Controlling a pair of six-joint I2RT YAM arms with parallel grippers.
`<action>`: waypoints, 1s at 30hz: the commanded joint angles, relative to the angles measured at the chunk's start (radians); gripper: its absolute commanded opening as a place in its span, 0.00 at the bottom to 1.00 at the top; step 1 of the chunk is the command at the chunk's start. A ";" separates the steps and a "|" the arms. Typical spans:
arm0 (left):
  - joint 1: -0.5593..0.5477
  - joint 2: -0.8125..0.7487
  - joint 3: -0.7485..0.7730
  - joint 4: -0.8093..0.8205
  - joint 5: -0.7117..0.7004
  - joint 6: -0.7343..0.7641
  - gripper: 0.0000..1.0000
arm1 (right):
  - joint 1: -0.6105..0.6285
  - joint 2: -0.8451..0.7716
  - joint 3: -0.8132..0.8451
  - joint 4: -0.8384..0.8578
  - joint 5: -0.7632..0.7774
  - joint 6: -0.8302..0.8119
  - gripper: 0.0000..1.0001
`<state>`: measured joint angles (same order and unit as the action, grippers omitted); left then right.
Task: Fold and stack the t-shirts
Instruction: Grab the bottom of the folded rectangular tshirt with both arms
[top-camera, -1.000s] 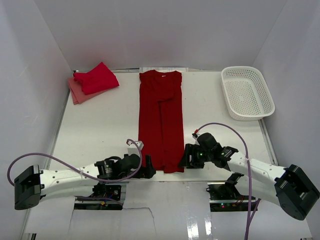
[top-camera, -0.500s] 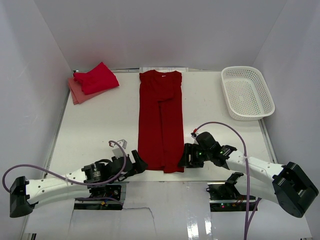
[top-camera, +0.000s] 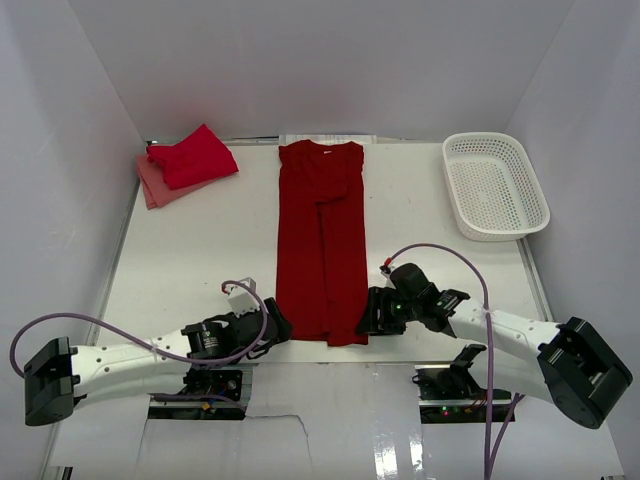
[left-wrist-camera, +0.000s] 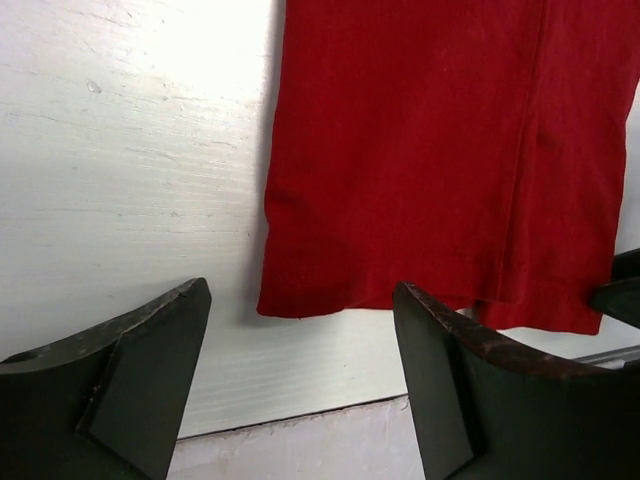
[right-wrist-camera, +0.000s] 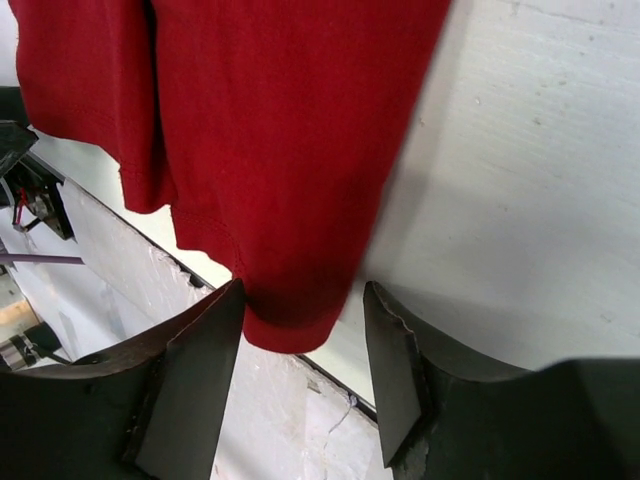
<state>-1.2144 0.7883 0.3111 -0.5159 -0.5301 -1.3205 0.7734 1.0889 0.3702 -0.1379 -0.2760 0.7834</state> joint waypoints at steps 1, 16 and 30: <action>0.042 -0.024 -0.044 0.000 0.044 0.018 0.84 | -0.002 0.020 -0.008 0.061 -0.020 0.007 0.56; 0.269 0.022 -0.072 0.143 0.242 0.227 0.81 | -0.002 0.040 -0.019 0.092 -0.032 0.014 0.54; 0.274 0.061 -0.107 0.211 0.378 0.234 0.68 | -0.002 0.043 -0.020 0.086 -0.026 0.014 0.43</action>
<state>-0.9436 0.8112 0.2337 -0.2337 -0.1967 -1.1065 0.7734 1.1259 0.3607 -0.0708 -0.3016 0.8021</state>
